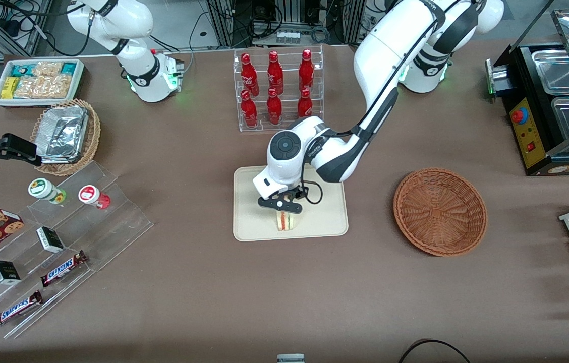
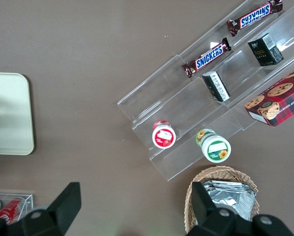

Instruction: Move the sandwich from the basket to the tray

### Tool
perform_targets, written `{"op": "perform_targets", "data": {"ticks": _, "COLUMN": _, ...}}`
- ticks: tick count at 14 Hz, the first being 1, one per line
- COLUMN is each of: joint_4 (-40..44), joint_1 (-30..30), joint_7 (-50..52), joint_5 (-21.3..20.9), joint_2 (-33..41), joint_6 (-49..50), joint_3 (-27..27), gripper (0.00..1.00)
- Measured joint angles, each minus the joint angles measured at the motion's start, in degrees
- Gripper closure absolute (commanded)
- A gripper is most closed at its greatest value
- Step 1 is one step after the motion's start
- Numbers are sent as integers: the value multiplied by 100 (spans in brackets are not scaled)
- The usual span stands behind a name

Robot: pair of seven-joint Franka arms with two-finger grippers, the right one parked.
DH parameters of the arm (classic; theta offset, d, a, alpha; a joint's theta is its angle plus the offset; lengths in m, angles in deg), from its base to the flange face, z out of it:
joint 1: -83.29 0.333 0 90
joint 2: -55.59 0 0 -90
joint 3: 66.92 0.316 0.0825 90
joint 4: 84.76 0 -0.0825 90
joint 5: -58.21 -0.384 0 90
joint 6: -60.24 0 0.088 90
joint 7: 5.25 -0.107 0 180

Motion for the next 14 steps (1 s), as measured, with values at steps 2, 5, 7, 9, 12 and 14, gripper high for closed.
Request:
{"op": "perform_targets", "data": {"ticks": 2, "joint_4": 29, "joint_1": -12, "joint_7": 16, "joint_5": -8, "joint_2": 5, "joint_6": 96, "joint_3": 0, "gripper": 0}}
{"op": "perform_targets", "data": {"ticks": 5, "joint_4": 200, "joint_1": -9, "joint_7": 51, "joint_5": -7, "joint_2": 196, "joint_6": 562, "joint_3": 4, "gripper": 0}}
{"op": "perform_targets", "data": {"ticks": 7, "joint_4": 288, "joint_1": 5, "joint_7": 129, "joint_5": -6, "joint_2": 570, "joint_6": 1013, "joint_3": 27, "gripper": 0}}
{"op": "perform_targets", "data": {"ticks": 9, "joint_4": 301, "joint_1": 84, "joint_7": 268, "joint_5": -6, "joint_2": 1021, "joint_6": 1431, "joint_3": 70, "gripper": 0}}
{"op": "perform_targets", "data": {"ticks": 12, "joint_4": 306, "joint_1": 378, "joint_7": 327, "joint_5": 10, "joint_2": 1648, "joint_6": 2168, "joint_3": 95, "gripper": 0}}
{"op": "perform_targets", "data": {"ticks": 14, "joint_4": 308, "joint_1": 660, "joint_7": 327, "joint_5": 80, "joint_2": 2054, "joint_6": 2657, "joint_3": 101, "gripper": 0}}
